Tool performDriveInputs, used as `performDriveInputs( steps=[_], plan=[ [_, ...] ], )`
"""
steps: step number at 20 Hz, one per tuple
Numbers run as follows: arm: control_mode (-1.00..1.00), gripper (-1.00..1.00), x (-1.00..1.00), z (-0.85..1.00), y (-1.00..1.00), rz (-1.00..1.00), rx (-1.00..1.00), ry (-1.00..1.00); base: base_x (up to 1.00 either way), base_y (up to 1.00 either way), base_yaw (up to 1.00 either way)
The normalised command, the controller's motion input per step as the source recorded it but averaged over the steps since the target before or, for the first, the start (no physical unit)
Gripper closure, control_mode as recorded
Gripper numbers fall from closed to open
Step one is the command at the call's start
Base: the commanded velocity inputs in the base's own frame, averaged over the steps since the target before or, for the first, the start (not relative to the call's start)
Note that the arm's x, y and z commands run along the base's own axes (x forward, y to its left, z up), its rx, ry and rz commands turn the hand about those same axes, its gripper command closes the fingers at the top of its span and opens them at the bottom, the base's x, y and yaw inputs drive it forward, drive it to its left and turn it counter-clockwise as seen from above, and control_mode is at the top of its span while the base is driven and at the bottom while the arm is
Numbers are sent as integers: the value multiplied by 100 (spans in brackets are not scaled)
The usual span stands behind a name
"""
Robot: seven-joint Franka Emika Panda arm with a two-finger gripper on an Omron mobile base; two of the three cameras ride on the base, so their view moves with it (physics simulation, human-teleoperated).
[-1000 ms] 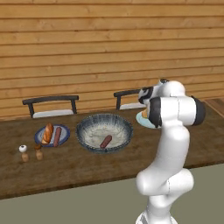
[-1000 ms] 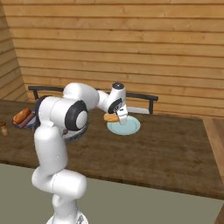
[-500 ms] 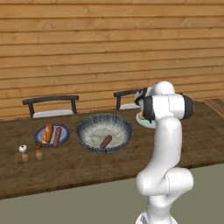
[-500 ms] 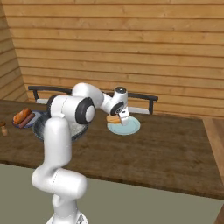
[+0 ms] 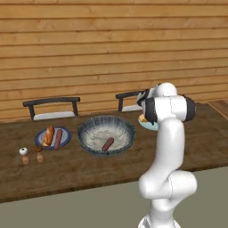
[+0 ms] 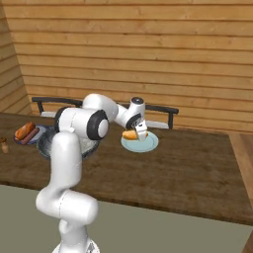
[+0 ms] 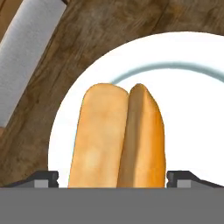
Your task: Place one bun and one sausage from the bowl on each plate.
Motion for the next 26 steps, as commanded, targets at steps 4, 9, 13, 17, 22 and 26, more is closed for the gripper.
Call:
performDriveInputs(
  steps=[4,9,13,17,22,26],
  plan=[
    [-100,-100,-29,70,-8,0,0,-6,0,0,0],
    [-100,-100,-58,100,20,4,0,-3,0,0,0],
    [-100,-100,-66,92,99,21,0,11,0,0,0],
    [-100,-100,-81,74,100,23,0,27,0,0,0],
    [-100,-100,-99,17,100,22,-2,24,0,0,0],
    [-100,-100,-81,-32,100,18,-8,12,0,0,0]
  ],
)
